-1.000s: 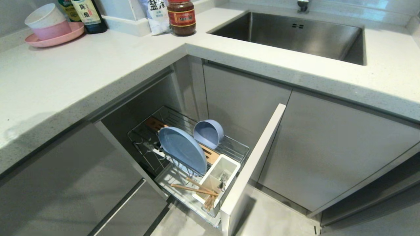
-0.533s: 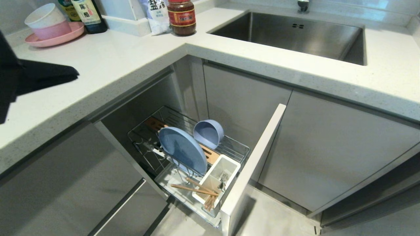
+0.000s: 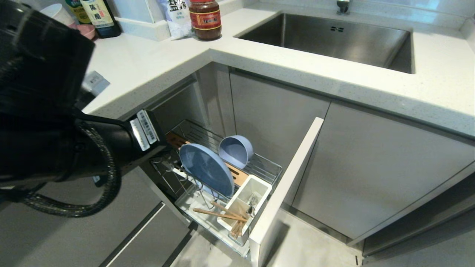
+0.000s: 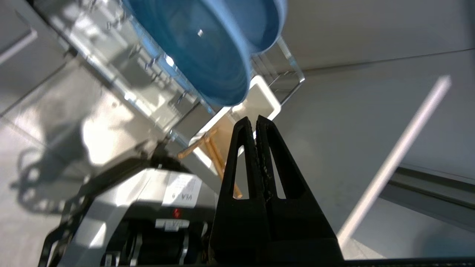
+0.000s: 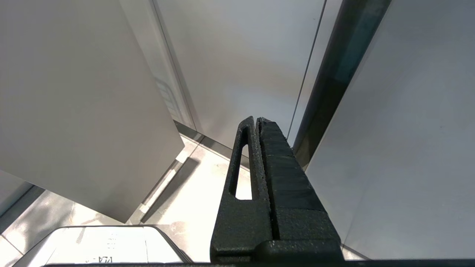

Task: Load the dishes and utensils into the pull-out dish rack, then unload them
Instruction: Take the plate out of the cupboard

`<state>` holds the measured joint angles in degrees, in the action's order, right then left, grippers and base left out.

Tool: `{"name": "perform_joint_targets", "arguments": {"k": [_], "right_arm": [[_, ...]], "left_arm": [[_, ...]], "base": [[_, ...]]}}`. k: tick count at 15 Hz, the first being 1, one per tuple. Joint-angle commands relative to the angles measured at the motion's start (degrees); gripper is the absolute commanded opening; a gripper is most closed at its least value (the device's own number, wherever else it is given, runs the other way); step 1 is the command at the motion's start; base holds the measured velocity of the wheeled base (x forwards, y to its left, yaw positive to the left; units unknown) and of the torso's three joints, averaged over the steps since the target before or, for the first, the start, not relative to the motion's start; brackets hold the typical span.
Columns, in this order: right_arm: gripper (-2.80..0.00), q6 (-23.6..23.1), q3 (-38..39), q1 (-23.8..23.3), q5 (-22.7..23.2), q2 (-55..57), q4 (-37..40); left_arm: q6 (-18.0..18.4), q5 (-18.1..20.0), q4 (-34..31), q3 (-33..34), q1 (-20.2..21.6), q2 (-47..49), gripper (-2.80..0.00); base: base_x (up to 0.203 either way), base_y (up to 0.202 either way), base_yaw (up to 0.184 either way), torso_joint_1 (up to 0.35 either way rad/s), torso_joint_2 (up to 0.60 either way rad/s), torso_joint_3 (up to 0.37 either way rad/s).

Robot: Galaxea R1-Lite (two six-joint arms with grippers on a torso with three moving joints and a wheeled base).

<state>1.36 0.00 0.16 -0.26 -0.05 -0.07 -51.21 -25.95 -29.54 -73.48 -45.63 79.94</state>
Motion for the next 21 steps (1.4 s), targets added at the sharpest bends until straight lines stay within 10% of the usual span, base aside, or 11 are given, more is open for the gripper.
{"name": "perform_joint_targets", "arguments": {"k": [1,7,8,21], "right_arm": [[-2.8,0.0,0.1,0.0,0.0,-0.2,0.0],[-2.8,0.0,0.1,0.0,0.0,-0.2,0.0],[-2.8,0.0,0.1,0.0,0.0,-0.2,0.0],[-2.8,0.0,0.1,0.0,0.0,-0.2,0.0]], "left_arm": [[-2.1,0.0,-0.2,0.2,0.0,6.0,-2.8],[-4.6,1.8,2.1,0.3,4.3,16.3,-2.8],[-4.5,2.6,2.3,0.1,4.6,16.4,0.0],[-4.2,4.4,6.8,-2.7,9.3,20.2,0.0]], "base": [[0.0,0.0,0.0,0.0,0.0,0.0],[0.0,0.0,0.0,0.0,0.0,0.0],[0.0,0.0,0.0,0.0,0.0,0.0],[0.0,0.0,0.0,0.0,0.0,0.0]]}}
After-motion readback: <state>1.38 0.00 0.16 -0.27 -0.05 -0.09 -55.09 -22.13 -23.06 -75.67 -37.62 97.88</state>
